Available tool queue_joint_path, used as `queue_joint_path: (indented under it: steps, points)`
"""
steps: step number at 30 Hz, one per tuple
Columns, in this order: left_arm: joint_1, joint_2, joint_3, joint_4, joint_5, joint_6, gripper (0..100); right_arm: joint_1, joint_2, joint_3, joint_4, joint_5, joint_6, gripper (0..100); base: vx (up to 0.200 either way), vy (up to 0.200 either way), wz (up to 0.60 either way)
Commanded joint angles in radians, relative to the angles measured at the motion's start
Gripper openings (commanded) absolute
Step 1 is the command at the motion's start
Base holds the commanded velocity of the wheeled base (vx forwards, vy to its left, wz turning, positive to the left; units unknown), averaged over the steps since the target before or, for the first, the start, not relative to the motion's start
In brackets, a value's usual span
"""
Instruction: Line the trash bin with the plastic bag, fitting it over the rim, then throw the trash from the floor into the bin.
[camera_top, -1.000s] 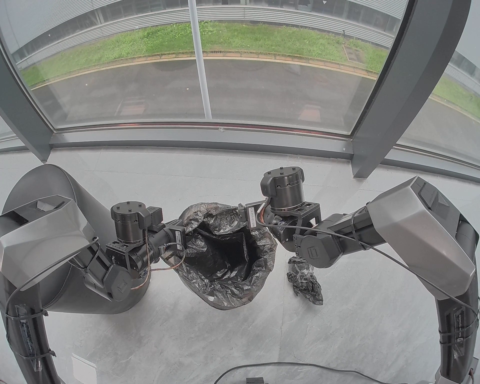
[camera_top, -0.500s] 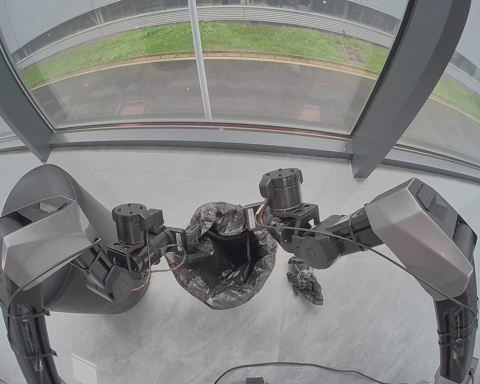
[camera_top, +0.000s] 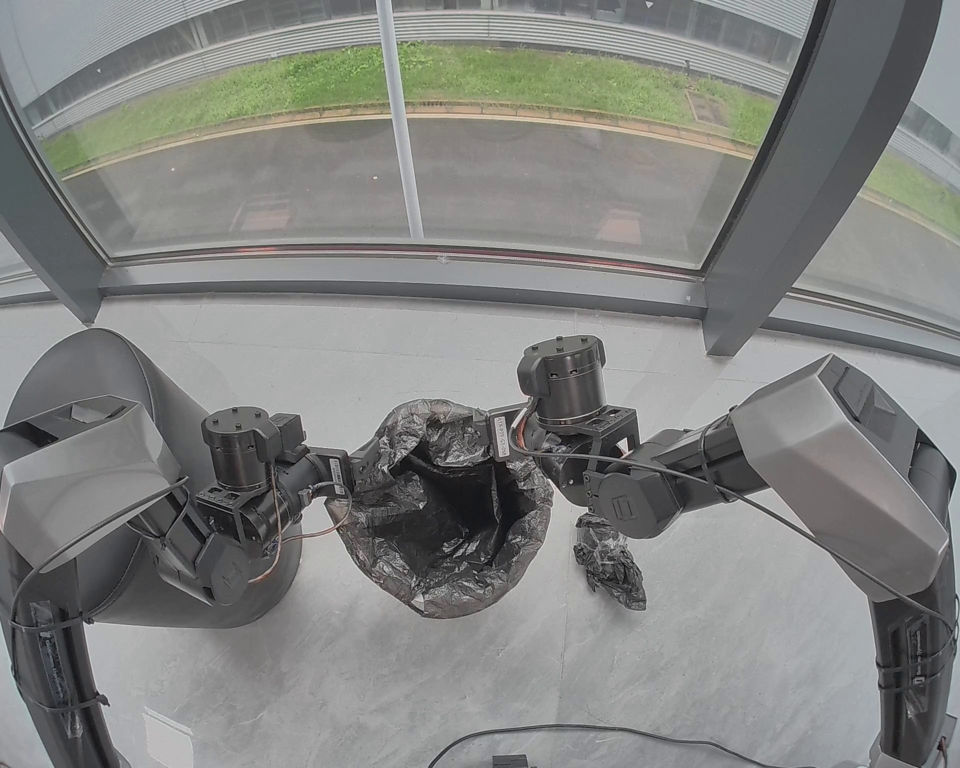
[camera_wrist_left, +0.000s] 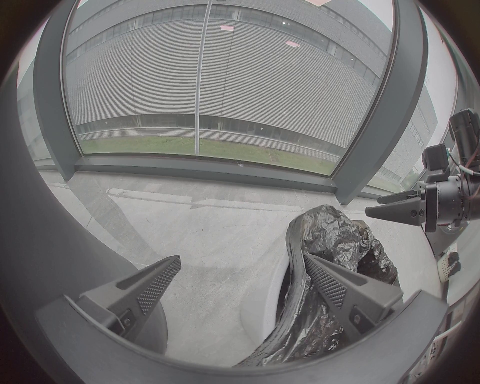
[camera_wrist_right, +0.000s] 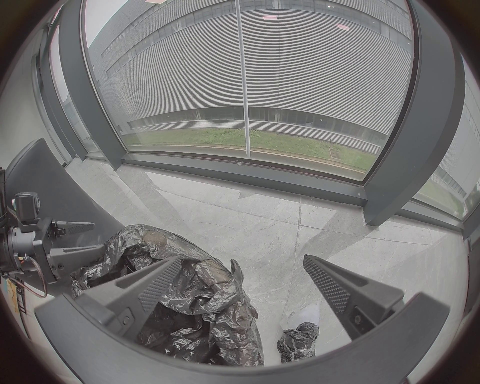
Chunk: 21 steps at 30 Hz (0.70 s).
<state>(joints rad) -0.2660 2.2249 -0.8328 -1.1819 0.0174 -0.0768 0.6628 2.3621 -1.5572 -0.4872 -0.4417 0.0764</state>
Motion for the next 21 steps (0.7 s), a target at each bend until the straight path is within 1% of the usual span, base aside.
queue_joint_path:
  steps: [1, 5, 9, 13, 21]
  points:
    - [0.028, 0.004, 0.014, -0.016, 0.001, 0.002, 100, 0.001, -0.006, 0.0, -0.001, 0.0, 0.0, 100, 0.0, 0.0, 0.0]
    - [0.048, 0.03, 0.001, -0.019, 0.002, 0.002, 100, 0.005, -0.003, 0.0, -0.001, 0.0, 0.002, 100, 0.0, 0.0, 0.0]
    - [0.076, 0.056, -0.023, -0.03, 0.033, 0.006, 100, 0.006, 0.0, 0.0, -0.001, 0.0, 0.002, 100, 0.0, 0.0, 0.0]
    - [0.094, 0.076, -0.028, -0.033, 0.035, 0.003, 100, 0.005, 0.0, 0.002, -0.001, 0.0, 0.002, 100, 0.0, 0.0, 0.0]
    - [0.105, 0.125, -0.037, -0.051, 0.035, 0.0, 100, 0.005, 0.006, 0.002, -0.002, -0.002, 0.002, 100, 0.0, 0.0, 0.0]
